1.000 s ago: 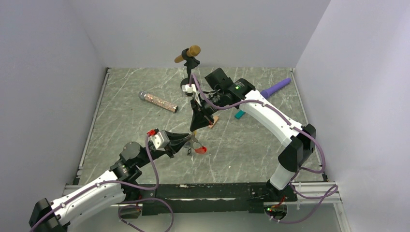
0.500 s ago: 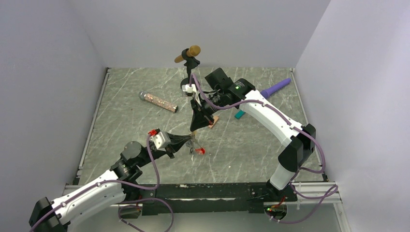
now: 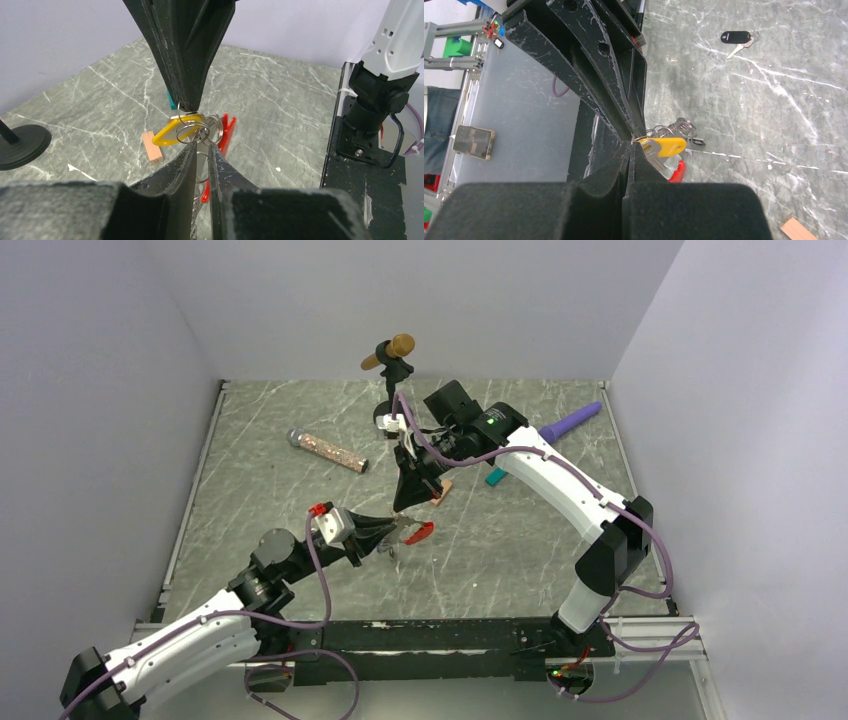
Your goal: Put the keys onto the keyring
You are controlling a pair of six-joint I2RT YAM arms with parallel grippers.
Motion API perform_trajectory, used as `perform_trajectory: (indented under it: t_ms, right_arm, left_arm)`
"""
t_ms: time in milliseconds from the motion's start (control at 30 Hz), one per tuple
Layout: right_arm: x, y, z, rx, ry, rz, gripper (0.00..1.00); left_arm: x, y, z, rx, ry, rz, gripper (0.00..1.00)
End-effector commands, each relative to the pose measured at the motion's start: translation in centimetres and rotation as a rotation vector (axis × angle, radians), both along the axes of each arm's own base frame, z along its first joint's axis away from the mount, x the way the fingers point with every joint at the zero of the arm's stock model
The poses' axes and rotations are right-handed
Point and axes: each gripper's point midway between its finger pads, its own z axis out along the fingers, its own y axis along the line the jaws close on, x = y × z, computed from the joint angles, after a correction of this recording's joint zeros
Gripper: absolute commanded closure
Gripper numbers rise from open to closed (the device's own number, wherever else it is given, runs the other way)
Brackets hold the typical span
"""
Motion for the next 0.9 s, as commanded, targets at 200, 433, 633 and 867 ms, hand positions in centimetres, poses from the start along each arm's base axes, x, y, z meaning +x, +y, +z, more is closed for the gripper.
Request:
perform_trajectory:
  t_ms: [200,433,633,867]
  right_arm:
    - [-0.6,-0.1,2.6,0.078,-0.027,0.023,1.00]
    - [-0.5,0.0,2.5,0.076,-0.022,0.021,1.00]
    - [-0.6,0.0,2.5,0.076,-0.020,0.022,1.00]
    - [-0.5,0.1,2.5,0.075,-0.018,0.023,1.00]
  left_arm:
    - [0.0,0.4,2.7,-0.076,-0.016,0.016,0.79]
    - [0.6,0.8,2.7,-0.084,0.002,0.055,0.73]
    - [1.3,1.5,2.8,-0.106,0.004,0.111,0.63]
    - [0.0,1.1,3.1,-0.108,-0.020,0.043,0.71]
